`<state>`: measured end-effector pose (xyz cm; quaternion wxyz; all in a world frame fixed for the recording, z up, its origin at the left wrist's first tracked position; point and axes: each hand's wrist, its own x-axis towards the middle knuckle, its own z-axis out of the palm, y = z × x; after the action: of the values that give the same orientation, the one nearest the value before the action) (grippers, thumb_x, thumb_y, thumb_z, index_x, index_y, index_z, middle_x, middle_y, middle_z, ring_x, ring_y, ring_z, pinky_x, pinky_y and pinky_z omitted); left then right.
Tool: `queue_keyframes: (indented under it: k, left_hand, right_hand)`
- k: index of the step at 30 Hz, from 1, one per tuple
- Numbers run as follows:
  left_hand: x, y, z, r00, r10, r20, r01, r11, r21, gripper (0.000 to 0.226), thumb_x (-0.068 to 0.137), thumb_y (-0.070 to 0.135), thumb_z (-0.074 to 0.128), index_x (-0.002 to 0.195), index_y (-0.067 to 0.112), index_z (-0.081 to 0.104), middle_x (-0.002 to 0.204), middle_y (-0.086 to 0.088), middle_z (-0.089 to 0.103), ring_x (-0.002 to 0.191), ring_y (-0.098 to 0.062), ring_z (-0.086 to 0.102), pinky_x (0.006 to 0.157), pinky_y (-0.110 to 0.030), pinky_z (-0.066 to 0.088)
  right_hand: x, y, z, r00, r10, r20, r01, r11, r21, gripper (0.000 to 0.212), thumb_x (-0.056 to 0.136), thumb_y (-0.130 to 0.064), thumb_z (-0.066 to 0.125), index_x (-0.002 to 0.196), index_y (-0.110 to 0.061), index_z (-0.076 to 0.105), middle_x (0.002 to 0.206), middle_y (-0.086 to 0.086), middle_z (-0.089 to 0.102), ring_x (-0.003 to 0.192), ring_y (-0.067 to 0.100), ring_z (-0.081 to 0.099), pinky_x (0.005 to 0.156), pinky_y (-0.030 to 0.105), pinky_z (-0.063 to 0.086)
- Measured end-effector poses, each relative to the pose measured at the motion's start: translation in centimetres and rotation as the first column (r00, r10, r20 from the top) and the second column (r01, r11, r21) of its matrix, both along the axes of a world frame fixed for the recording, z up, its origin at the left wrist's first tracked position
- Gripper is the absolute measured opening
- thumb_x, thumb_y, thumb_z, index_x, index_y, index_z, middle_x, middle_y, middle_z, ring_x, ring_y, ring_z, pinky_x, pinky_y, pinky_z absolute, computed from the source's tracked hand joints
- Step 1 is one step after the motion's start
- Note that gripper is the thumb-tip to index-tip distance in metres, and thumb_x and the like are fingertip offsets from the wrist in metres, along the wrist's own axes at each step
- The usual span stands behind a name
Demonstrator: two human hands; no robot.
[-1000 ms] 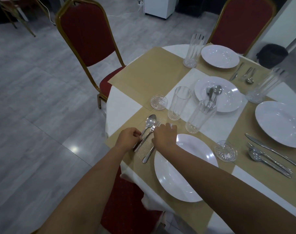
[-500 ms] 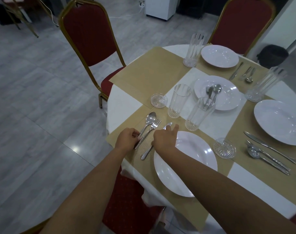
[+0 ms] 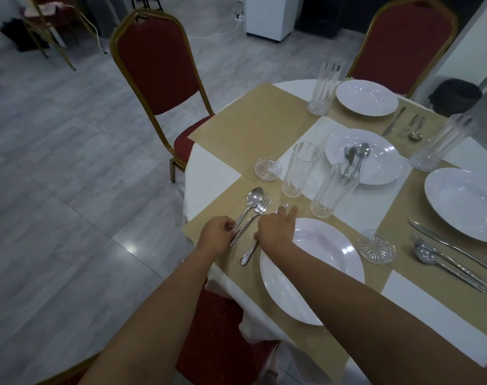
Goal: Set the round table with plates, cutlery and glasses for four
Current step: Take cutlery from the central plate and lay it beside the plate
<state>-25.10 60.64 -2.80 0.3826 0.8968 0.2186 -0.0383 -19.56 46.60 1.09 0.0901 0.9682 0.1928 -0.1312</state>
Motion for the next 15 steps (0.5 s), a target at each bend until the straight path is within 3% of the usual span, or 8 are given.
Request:
queue_keyframes:
  k: [7, 15]
  left_hand:
    - [-0.8, -0.1, 0.0, 1.000, 0.005, -0.003, -0.005, 1.000, -0.029, 0.027, 0.085, 0.012, 0.066, 0.112, 0.012, 0.068, 0.110, -0.007, 0.063, 0.102, -0.021, 0.062, 0.091, -0.035, 0.049]
    - [-1.9, -1.2, 0.7, 1.000, -0.002, -0.015, 0.001, 0.999, -0.043, 0.035, 0.086, 0.015, 0.063, 0.121, 0.013, 0.062, 0.117, -0.005, 0.060, 0.105, -0.021, 0.060, 0.091, -0.032, 0.048]
  right_hand:
    - [-0.1, -0.5, 0.3, 1.000, -0.029, 0.009, 0.029, 0.999, 0.045, 0.028, 0.091, -0.048, 0.056, 0.097, -0.025, 0.069, 0.105, -0.001, 0.070, 0.130, 0.027, 0.041, 0.110, 0.049, 0.016]
    - [-0.5, -3.1, 1.0, 0.996, -0.065, 0.065, 0.053, 0.983, 0.177, 0.033, 0.097, -0.040, 0.044, 0.099, -0.021, 0.071, 0.113, 0.000, 0.065, 0.126, 0.024, 0.045, 0.111, 0.049, 0.017]
